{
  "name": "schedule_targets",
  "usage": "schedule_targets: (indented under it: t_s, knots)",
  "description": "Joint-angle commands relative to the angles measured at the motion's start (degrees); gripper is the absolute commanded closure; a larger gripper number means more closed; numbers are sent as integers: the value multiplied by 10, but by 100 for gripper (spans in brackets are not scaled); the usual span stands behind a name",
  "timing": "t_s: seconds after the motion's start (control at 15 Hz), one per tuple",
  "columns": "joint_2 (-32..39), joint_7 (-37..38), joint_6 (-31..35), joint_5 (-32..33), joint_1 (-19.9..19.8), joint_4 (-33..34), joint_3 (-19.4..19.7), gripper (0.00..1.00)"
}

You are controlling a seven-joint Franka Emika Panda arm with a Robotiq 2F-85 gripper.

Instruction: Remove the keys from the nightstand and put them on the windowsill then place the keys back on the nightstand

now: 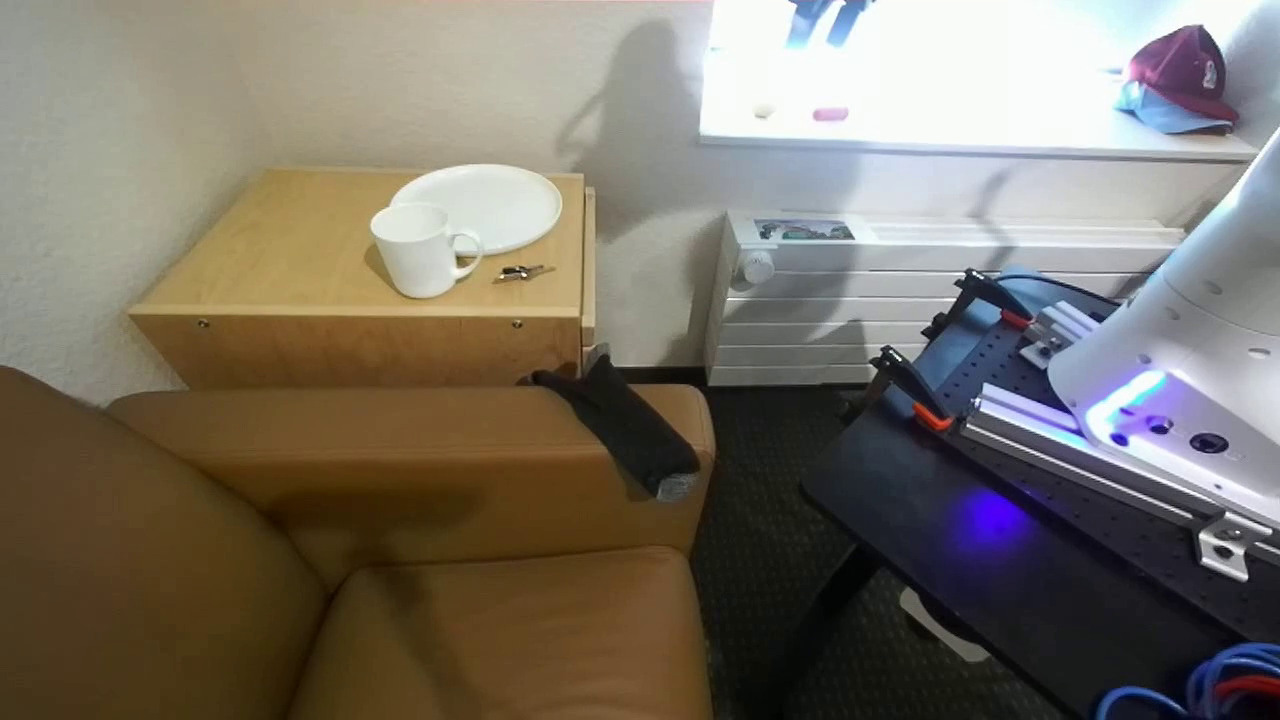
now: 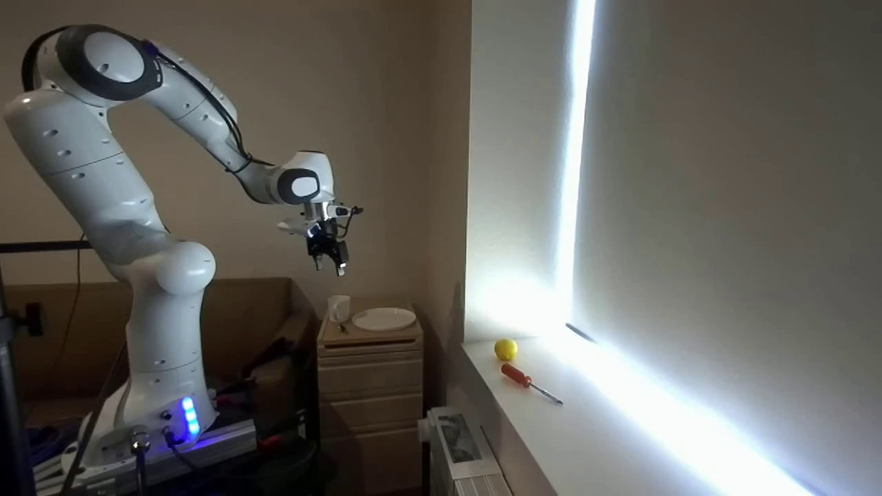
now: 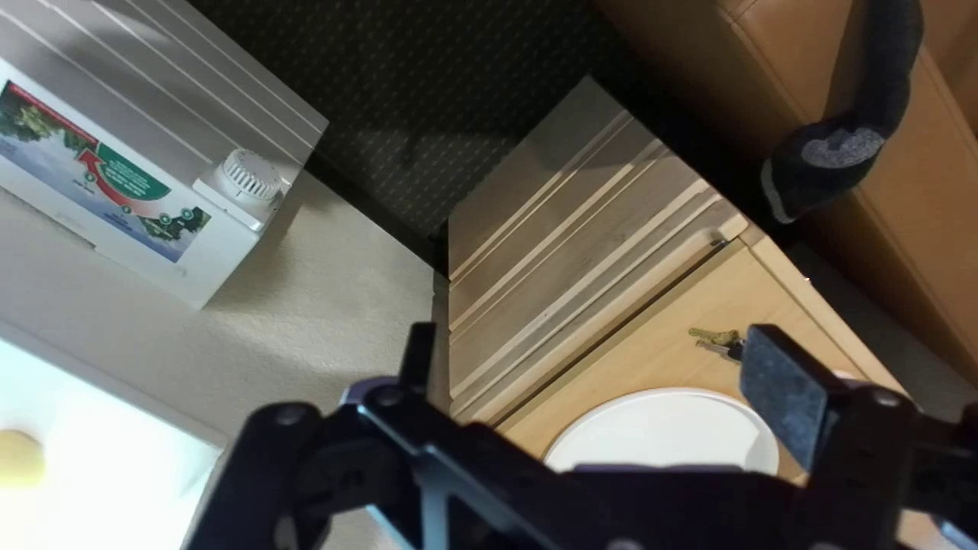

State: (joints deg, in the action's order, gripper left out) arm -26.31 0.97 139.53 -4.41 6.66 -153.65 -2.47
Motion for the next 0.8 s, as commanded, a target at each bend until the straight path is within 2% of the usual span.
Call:
schedule_targets:
  t_s: [0.0,0.2,0.33,0.4,0.47,0.53,0.67,0.73]
  knots:
    - [56,-2,21,-48,-18,-9,43,0]
    - [118,15,25,-136,5,-12,50,0]
    - [127,35,-14,-228,40,-1,27,0]
    - [122,24,-2,-255,64,-6,3,0]
    - [124,31,31,-257,80,-7,-28,0]
    - [125,50,53,-229,92,-3,-62,0]
    - [153,148,106,-153,102,17,-134,0]
    - [170,177,127,-108,98,25,-158,0]
